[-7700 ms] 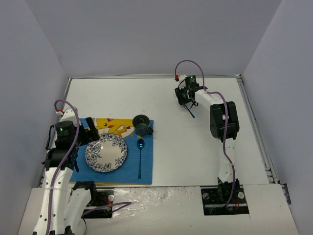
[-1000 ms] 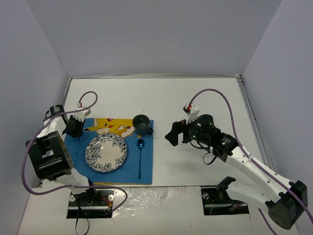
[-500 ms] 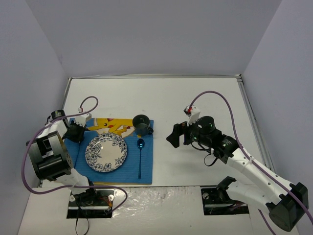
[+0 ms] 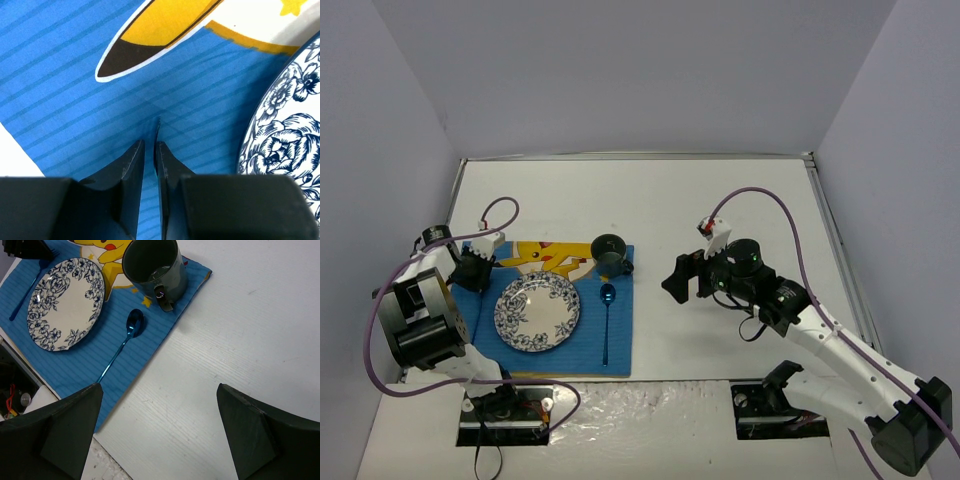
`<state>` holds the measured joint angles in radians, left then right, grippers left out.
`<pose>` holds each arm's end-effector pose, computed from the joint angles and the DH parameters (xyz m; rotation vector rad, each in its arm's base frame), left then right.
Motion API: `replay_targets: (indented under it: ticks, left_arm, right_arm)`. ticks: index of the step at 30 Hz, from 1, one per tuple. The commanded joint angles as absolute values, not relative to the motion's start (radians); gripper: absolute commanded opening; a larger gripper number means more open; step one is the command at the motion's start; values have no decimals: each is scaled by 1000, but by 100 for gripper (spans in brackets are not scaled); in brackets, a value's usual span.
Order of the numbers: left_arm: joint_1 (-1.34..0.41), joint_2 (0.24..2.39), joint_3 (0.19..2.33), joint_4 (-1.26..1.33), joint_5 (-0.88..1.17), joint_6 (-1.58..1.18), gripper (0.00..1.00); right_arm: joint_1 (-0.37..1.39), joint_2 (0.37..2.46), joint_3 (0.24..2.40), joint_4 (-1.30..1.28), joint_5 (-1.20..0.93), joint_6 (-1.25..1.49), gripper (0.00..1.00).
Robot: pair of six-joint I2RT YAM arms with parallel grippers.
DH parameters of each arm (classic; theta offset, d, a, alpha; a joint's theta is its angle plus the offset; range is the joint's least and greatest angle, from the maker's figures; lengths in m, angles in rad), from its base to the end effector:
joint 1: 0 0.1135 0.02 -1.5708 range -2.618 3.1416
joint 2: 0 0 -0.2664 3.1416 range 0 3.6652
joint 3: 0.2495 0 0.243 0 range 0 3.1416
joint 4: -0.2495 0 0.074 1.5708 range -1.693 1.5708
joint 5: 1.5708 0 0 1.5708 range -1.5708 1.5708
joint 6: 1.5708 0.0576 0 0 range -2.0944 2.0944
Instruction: Set the dinner table for one person
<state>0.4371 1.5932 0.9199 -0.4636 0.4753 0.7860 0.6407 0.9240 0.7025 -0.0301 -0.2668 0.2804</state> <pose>0.2831 0.1032 0.1663 0.5688 2.4538 -0.1805 0.1736 0.1484 0.3006 -0.5339 1.8303 0.8815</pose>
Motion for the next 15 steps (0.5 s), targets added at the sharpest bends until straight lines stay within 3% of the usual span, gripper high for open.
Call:
replay_targets:
  ticks: [1, 11, 15]
  left_arm:
    - [446, 1558, 940, -440, 488, 818, 13]
    - [460, 1546, 954, -433, 477, 804, 15]
    - [462, 1545, 960, -434, 468, 802, 20]
  right_arm:
    - [635, 905, 710, 9, -282, 253, 95]
    - [635, 902, 703, 9, -296, 244, 95]
    - [635, 905, 703, 9, -305, 242, 95]
